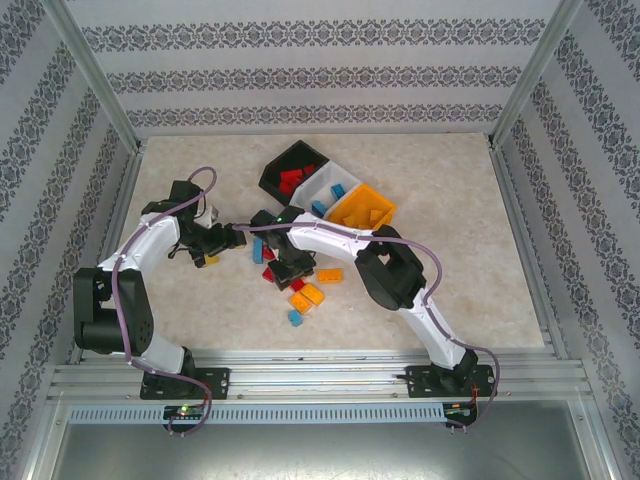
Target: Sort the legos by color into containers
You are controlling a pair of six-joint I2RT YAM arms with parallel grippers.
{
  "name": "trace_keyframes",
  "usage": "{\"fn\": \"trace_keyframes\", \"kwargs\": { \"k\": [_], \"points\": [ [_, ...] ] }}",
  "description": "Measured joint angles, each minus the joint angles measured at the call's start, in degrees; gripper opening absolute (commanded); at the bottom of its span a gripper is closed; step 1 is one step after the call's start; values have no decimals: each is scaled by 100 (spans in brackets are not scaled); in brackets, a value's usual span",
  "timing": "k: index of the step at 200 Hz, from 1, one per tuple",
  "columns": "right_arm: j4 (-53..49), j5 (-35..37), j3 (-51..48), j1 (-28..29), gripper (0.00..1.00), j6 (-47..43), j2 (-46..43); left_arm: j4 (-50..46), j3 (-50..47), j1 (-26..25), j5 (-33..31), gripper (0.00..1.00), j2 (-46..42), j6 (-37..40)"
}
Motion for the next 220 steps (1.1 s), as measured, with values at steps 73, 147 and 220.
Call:
{"fn": "trace_keyframes", "kwargs": {
  "k": [73, 147, 220],
  "points": [
    [149, -146, 205, -463, 36, 330, -205, 0, -2, 0, 22, 82, 0, -2],
    [2347, -1314, 157, -2074, 37, 2658, -1403, 7, -2, 2, 221, 84, 2, 0],
    [3206, -1602, 1491, -2568, 39, 4192, -321, 24, -2, 2, 483, 85, 17, 20]
  ]
}}
